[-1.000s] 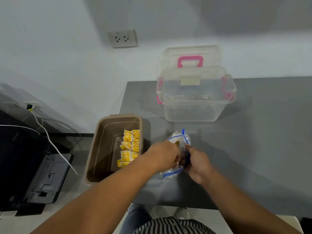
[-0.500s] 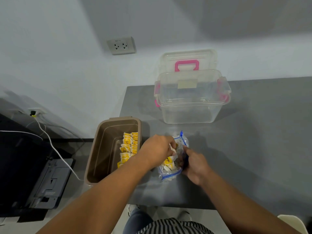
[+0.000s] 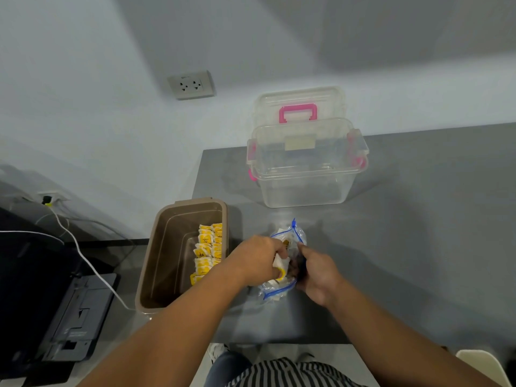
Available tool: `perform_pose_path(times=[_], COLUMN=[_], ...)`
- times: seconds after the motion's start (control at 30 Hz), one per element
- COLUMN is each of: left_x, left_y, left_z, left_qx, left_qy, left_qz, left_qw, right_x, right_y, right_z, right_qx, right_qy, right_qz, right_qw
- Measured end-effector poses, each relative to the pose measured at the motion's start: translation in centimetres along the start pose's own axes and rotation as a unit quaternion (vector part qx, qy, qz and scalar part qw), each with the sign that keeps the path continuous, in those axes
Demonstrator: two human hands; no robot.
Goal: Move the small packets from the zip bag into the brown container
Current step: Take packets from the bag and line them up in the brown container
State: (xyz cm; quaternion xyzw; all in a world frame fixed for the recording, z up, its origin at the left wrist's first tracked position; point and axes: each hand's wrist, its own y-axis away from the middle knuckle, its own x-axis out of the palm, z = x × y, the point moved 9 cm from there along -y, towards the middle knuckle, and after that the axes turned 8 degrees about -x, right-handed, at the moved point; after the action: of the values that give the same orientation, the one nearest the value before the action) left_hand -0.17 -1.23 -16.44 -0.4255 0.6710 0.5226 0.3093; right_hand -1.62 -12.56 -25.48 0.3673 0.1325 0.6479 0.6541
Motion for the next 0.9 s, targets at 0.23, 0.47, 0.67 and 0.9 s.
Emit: perform_pose_path(times=[0.23, 0.47, 0.67, 0.9], left_x=[-1.0, -5.1, -6.1, -11.4], left_y=[0.6, 2.2, 2.8, 5.4], left_z=[0.0, 0.8, 2.4, 5.9], left_qx=[-0.016, 0.0, -0.005, -0.048], left_qy=[0.055, 0.151, 0.157, 0.199], left_qz=[-0.047, -0.096, -0.1, -0.164], left_qw=[0.997, 0.984, 0.982, 0.965], right_x=[0.2, 1.2, 1.8, 1.9], right_y=[0.3, 0.6, 0.5, 0.4], right_z=[0.1, 0.5, 0.3, 0.3], right_qx=[-0.001, -0.007, -0.003, -0.001], right_qy=[0.005, 0.0, 0.008, 0.019], right_qz=[0.0, 0.018, 0.014, 0.013], right_qw=[1.0, 1.0, 1.0, 1.0])
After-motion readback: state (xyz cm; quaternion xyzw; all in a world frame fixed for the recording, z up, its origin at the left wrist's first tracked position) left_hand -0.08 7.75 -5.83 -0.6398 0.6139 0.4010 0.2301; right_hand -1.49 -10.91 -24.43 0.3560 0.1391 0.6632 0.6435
